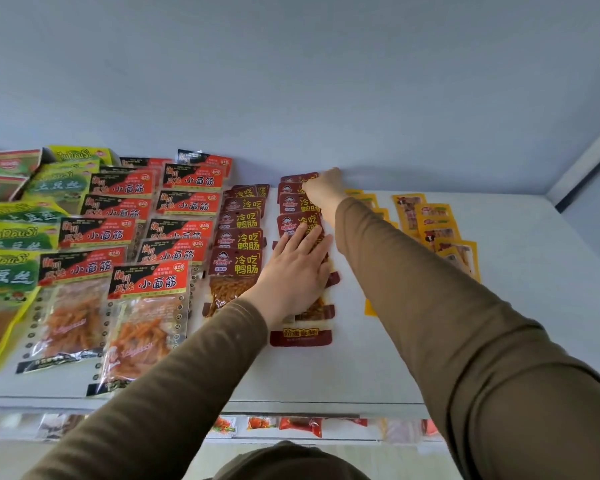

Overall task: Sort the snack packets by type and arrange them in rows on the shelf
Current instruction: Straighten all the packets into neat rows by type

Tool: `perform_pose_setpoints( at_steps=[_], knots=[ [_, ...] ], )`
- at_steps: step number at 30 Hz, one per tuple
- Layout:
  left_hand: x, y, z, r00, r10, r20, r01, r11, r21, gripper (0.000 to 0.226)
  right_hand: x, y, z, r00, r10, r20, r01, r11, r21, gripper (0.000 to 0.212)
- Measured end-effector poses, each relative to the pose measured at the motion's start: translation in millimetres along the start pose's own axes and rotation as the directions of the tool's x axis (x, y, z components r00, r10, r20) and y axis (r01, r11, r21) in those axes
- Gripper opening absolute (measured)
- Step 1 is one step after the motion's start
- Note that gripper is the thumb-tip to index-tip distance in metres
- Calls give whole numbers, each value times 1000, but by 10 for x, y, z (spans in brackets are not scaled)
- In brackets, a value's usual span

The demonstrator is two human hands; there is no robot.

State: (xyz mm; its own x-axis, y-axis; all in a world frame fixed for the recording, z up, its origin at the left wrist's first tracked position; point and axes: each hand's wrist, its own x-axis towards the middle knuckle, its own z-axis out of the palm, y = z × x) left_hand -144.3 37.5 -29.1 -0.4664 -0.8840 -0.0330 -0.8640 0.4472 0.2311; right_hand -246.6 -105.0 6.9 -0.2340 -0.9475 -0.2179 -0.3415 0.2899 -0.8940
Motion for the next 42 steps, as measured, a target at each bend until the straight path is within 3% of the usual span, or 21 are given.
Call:
perform_pose_setpoints(
  at_steps=[2,6,11,13,15,19,20,22,24,26,35,42],
  knots=[
    [-52,-10,-5,1000,6,2,-6,1000,6,57,40,46,53,999,31,-22,-30,997,64,10],
    [-198,-59,-3,1000,2,-3,-2,1000,27,58,-23,139,159,1000,-15,-7,16,996,85,11],
    [-234,-101,-68,1000,14,1,-14,999,42,59,-50,120,202,997,-74,-16,75,995,68,28],
    [-237,-125,-151,999,41,-3,-41,999,-35,61,-51,89,160,996,-84,-11,85,995,57,16],
    [-273,-172,-274,995,41,-91,-58,979,-194,63,-58,63,86,995,-98,4,98,994,37,17],
    [-457,-415,-551,948,-209,-239,91,901,-424,58,-43,31,-48,994,-84,69,86,996,-28,41],
    [-513,-480,-593,942,-245,-229,137,904,-404,57,-38,30,-69,993,-75,96,79,996,-38,44],
    [-622,-526,-623,971,-182,-155,144,963,-228,62,-34,64,-101,987,-67,148,76,995,-57,57],
    [-717,-456,-556,1000,-24,-4,24,998,-54,76,-50,126,-118,982,-85,167,102,990,-94,69],
    [-788,-342,-427,992,75,99,-77,997,17,85,-67,185,-101,979,-112,169,137,981,-139,76],
    [-806,-70,-33,997,49,-57,-41,991,128,74,-114,234,-72,973,-197,117,225,914,-339,60],
    [-775,-64,-43,995,86,-54,-80,991,104,72,-161,260,-32,973,-206,107,230,921,-313,62]
  ],
)
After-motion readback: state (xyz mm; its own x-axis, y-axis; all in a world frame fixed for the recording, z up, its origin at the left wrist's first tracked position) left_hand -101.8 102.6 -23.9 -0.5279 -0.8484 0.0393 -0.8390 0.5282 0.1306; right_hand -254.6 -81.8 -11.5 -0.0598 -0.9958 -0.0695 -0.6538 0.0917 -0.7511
